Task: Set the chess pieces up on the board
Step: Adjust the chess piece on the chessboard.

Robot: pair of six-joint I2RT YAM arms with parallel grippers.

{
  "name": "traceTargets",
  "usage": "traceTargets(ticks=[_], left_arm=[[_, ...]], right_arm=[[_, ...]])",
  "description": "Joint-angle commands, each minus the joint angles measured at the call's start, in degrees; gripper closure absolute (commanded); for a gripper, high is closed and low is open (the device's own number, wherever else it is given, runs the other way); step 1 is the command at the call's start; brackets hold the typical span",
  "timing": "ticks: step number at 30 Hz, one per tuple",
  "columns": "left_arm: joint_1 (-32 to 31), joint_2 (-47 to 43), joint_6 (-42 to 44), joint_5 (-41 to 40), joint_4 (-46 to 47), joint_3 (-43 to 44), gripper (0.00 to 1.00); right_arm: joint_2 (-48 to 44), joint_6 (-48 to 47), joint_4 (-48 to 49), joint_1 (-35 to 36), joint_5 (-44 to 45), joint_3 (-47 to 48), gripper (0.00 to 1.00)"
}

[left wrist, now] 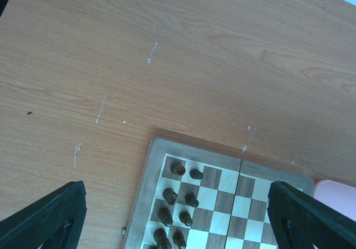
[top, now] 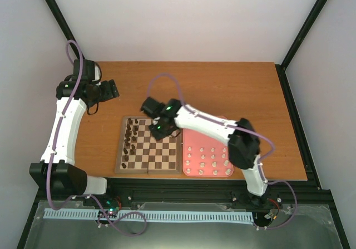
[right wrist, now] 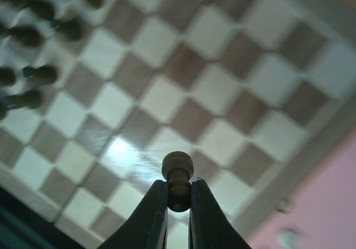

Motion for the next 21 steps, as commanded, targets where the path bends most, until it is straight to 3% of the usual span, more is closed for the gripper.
traceTargets(ticks=[1, 9, 21], left_arm=[[-0.1, -1.6, 0.0, 0.3, 0.2, 0.6, 0.0], [-0.2, -2.7, -0.3, 1.2, 0.9, -0.1, 0.0], [-0.2, -3.4, -0.6, 2.3, 1.2, -0.6, 0.0]], right_arm=[[8.4, -0.2, -4.1, 6.9, -2.8, 9.6, 0.97], [20.0, -3.4, -8.7, 12.5, -5.2, 27.6, 0.97], [26.2, -5.6, -12.0, 14.0, -10.1, 34.1, 0.97]])
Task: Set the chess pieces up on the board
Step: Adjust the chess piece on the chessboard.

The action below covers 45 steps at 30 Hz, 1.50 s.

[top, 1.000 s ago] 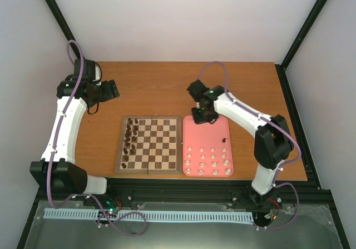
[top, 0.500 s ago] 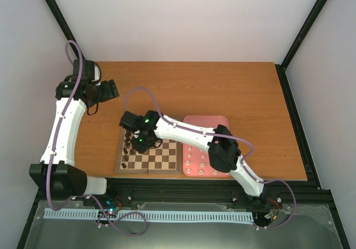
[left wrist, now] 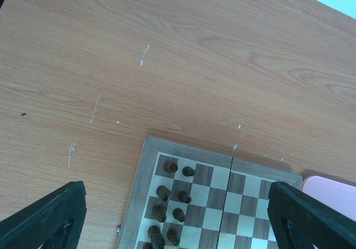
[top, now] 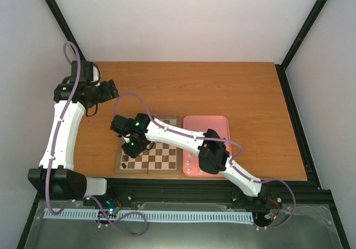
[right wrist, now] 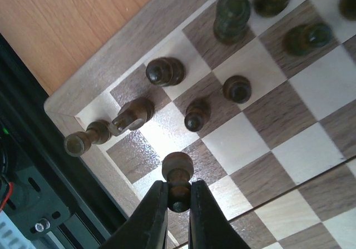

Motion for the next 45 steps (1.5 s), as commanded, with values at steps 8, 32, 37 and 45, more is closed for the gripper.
traceTargets(ticks=[8, 32, 37, 45], left_arm=[[-0.2, -0.8, -0.6, 1.1, 1.4, -0.2, 0.0], [-0.1, -0.6, -0.5, 1.2, 1.4, -0.3, 0.0], [-0.2, -0.8, -0.5, 1.2, 1.3, -0.3, 0.0], [-0.1, -1.0, -0.5, 1.3, 1.1, -0.2, 0.0]], right_arm=[[3.6, -2.8, -2.3, 1.1, -5.5, 3.2, 0.97], [6.2, -4.7, 1.2, 1.1, -6.0, 4.1, 0.97], [6.3, -4.7, 2.0, 1.1, -5.9, 4.2, 0.97], [6.7, -4.9, 2.8, 1.1, -5.8, 4.1, 0.97]])
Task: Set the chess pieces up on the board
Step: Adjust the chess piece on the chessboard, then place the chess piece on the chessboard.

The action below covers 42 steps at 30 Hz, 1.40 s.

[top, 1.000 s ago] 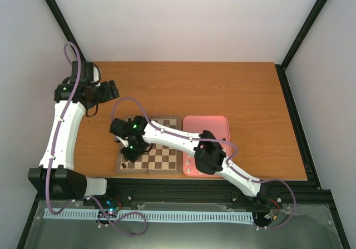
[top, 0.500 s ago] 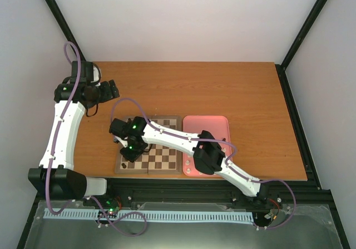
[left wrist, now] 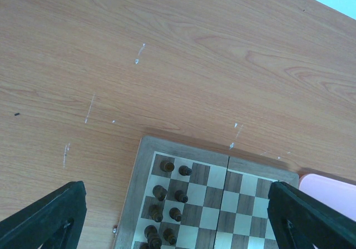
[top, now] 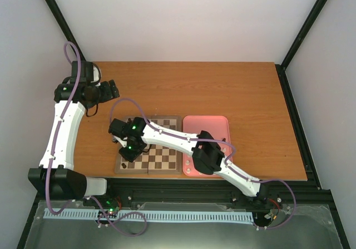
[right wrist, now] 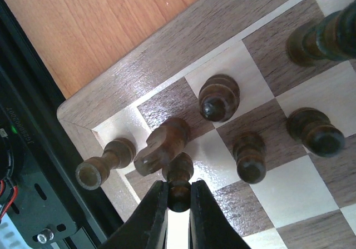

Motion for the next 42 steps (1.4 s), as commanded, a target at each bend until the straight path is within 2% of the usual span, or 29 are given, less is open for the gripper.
traceTargets(ticks=[1, 18, 30, 42], left_arm=[[-0.1, -1.0, -0.5, 0.4, 0.6, 0.2, 0.0], [-0.2, -1.2, -0.4, 0.2, 0.7, -0.2, 0.0], [-0.2, -1.1, -0.4, 0.0, 0.6, 0.0, 0.0], [-0.1, -0.9, -0.3, -0.1, 0.7, -0.1, 0.0]], right_arm=[[1.5, -0.7, 1.1, 0.6, 0.5, 1.6, 0.97], [2.0, -1.0, 2.0, 0.6, 0.6, 2.0, 0.97], [-2.0, -0.1, -0.3, 0.6, 4.9, -0.4, 0.97], [-1.0, 0.2, -3.7, 0.2, 4.3, 0.0, 0.97]])
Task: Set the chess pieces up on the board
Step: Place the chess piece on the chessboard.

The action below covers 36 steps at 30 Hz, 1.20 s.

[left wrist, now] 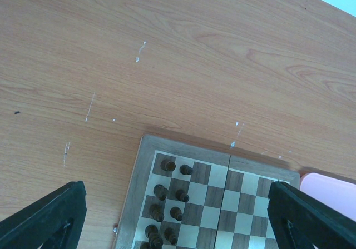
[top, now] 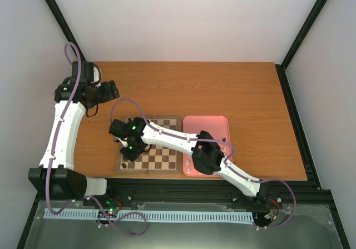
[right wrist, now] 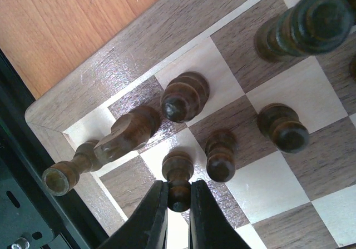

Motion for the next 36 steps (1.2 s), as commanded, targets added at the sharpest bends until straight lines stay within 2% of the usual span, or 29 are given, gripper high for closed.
traceTargets(ticks=[1, 13, 21, 25, 29, 36], left_arm=[[-0.1, -0.9, -0.3, -0.1, 0.8, 0.2, 0.0], [-0.1, -0.5, -0.5, 0.0, 0.9, 0.6, 0.0], [-0.2, -0.2, -0.3, -0.1, 0.8, 0.8, 0.0], [-0.1, 0.2, -0.3, -0.2, 0.8, 1.1, 0.0], [-0.1, 0.4, -0.3, -0.5, 0.8, 1.2, 0.0], [-0.2, 0.7, -0.2, -0.5, 0.9, 1.1, 0.0]], right_arm=[[-1.5, 0.3, -2.9, 0.2, 0.6, 0.1, 0.97], [-1.4, -0.1, -3.7, 0.2, -0.7, 0.1, 0.95], [-1.7, -1.4, -2.5, 0.3, -1.5, 0.0, 0.75], [-2.2, -2.1, -2.0, 0.3, -1.6, -0.1, 0.72], [-2.4, -2.6, -1.6, 0.3, -1.9, -0.2, 0.73], [-2.5, -3.8, -0.2, 0.3, -3.8, 0.0, 0.8]])
